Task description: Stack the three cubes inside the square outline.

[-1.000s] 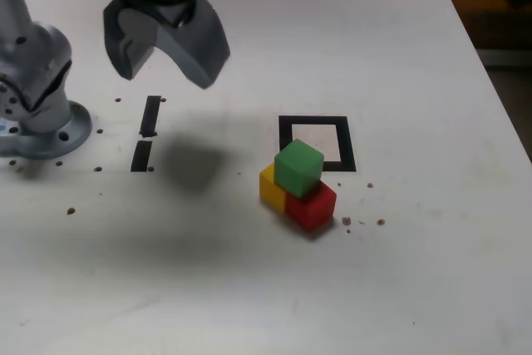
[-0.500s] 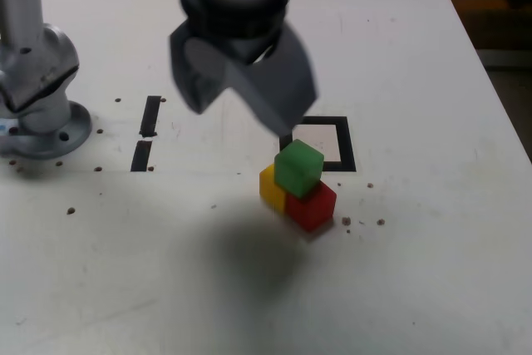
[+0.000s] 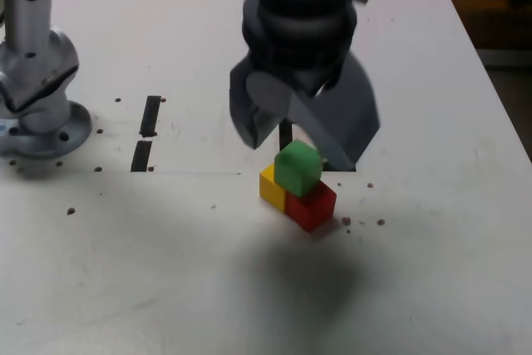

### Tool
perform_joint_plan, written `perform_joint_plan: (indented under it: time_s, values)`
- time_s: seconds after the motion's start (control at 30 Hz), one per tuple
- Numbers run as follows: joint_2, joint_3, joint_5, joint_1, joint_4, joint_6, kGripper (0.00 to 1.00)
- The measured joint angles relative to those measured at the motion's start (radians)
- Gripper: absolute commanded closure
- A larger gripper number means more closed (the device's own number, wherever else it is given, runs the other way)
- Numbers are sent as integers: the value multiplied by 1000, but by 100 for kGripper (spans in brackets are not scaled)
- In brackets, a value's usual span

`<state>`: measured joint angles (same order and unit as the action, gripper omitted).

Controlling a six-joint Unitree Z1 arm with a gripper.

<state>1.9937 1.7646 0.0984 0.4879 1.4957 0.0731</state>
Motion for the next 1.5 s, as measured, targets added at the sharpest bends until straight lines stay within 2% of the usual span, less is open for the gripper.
perform_joint_plan:
  time_s: [0.17, 0.3, 0.47, 0.6, 0.83, 0.97, 1.1, 1.17, 1.3, 1.5]
  values:
    - [31, -56, 0, -21, -53, 13, 5]
    - [67, -62, -7, -28, -67, 26, 13]
    - [87, -76, -15, -32, -98, 36, 36]
    - [87, -95, -15, -33, -157, 42, 53]
    - [87, -123, -15, -37, -203, 44, 73]
    - [85, -137, -8, -42, -225, 41, 80]
    - [82, -123, 29, -45, -223, 23, 84]
    - [79, -85, 48, -45, -218, 18, 84]
    - [98, 44, 60, -38, -190, 31, 85]
    - [215, 220, 59, -29, -160, 70, 85]
